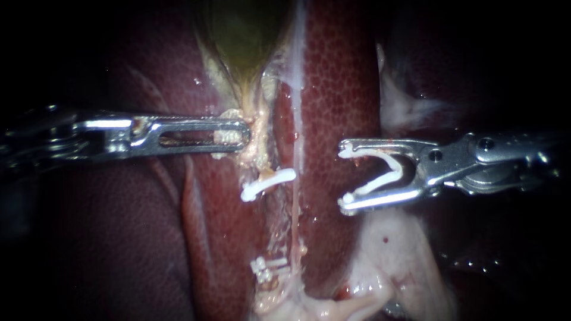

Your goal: Clipping first clip right tube

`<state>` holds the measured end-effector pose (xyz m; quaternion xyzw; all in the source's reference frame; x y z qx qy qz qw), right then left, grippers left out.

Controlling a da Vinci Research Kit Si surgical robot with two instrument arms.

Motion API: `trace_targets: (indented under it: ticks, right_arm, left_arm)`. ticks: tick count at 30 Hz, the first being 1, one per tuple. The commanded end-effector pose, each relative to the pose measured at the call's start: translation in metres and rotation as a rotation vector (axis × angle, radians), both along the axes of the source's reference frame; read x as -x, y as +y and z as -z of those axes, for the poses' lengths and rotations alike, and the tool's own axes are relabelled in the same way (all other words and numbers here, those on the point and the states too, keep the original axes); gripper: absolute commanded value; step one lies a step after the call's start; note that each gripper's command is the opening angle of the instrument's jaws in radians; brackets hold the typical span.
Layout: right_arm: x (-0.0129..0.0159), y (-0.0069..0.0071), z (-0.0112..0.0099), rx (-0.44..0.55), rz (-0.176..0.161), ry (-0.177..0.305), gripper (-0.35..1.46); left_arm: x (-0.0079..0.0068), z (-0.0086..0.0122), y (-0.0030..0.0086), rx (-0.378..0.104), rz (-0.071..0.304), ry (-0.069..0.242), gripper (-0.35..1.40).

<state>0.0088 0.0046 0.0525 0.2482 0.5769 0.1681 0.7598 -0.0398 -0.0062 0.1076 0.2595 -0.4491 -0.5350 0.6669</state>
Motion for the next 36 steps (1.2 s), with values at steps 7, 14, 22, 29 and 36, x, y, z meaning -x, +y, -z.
trace_targets:
  ticks: [7, 14, 22, 29, 36]
  right_arm:
    - [0.0000, 0.0000, 0.0000, 0.000, -0.001, -0.001, 0.60]
    - [-0.0001, 0.0001, -0.0001, 0.000, -0.001, -0.001, 0.60]
    - [-0.0002, -0.0001, -0.0004, 0.001, -0.002, -0.001, 0.60]
    - [-0.0007, -0.0010, -0.0022, 0.013, -0.006, 0.000, 0.60]
    - [-0.0016, -0.0027, -0.0065, -0.006, 0.023, -0.043, 0.60]
  left_arm:
    - [-0.0009, 0.0010, 0.0007, -0.007, -0.007, -0.006, -0.35]
    - [-0.0049, 0.0050, 0.0035, -0.008, 0.033, -0.001, -0.35]
    - [-0.0072, 0.0080, 0.0046, 0.018, 0.058, -0.005, -0.35]
    - [-0.0069, 0.0077, 0.0043, 0.021, 0.060, -0.003, -0.35]
    - [-0.0069, 0.0077, 0.0043, 0.021, 0.060, -0.003, -0.35]
